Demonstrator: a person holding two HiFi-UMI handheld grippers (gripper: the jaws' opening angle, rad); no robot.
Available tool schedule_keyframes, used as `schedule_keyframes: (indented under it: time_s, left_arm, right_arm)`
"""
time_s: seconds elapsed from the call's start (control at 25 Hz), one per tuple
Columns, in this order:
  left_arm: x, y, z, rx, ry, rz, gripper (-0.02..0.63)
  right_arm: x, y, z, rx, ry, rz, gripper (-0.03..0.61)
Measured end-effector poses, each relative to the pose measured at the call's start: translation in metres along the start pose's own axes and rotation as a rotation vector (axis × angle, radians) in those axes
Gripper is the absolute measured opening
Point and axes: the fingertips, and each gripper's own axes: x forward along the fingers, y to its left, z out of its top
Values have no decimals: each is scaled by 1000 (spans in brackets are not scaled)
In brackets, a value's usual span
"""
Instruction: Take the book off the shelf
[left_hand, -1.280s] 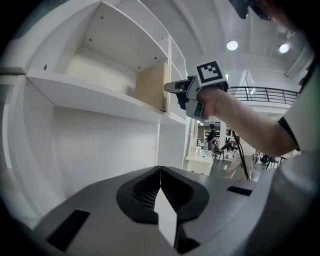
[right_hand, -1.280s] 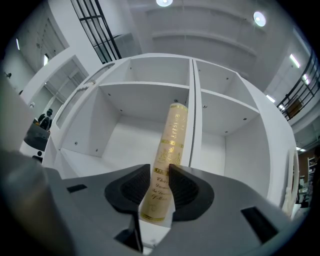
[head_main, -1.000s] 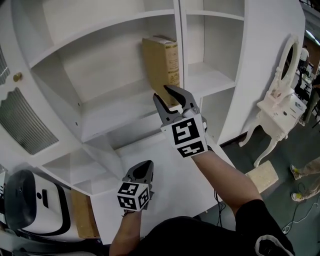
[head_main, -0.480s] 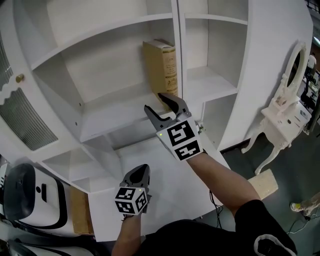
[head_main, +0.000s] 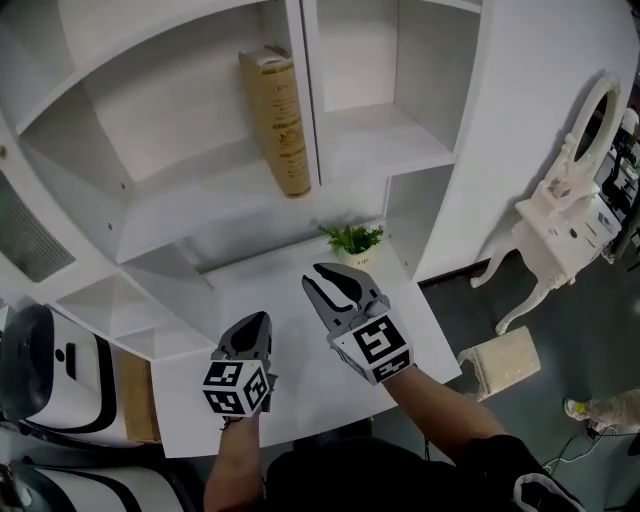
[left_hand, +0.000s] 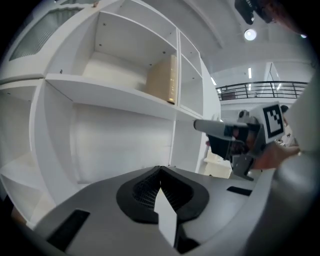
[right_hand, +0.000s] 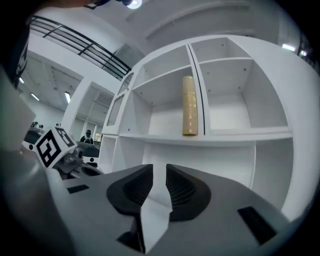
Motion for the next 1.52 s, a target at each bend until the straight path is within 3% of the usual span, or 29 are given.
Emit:
schedule_keyframes:
  time_s: [0.2, 0.56, 0.72, 0.84, 1.0, 1.2, 1.52]
  left_arm:
    - [6, -20, -3, 23, 1, -58, 9]
    - [-16, -36, -16, 72, -16, -139, 9]
    - [-31, -34, -30, 93, -4, -158, 9]
    - [-40, -28, -48, 68, 13, -178, 9]
    - [-47, -25, -68, 16, 20, -210, 9]
    - [-50, -46, -80, 92, 49, -262, 9]
    - [-52, -71, -65, 129, 22, -223, 9]
  right_arm:
    - [-35, 12, -53, 43, 71, 0, 37]
    - [-94, 22, -97, 122, 179, -136, 26]
    - [-106, 42, -115, 159, 226, -155, 25]
    - [-115, 54, -128, 198, 252, -184, 25]
    - [-133, 61, -139, 217, 284, -228, 23]
    - [-158, 61, -139, 225, 297, -251, 21]
    - [-186, 36, -131, 224, 251, -236, 18]
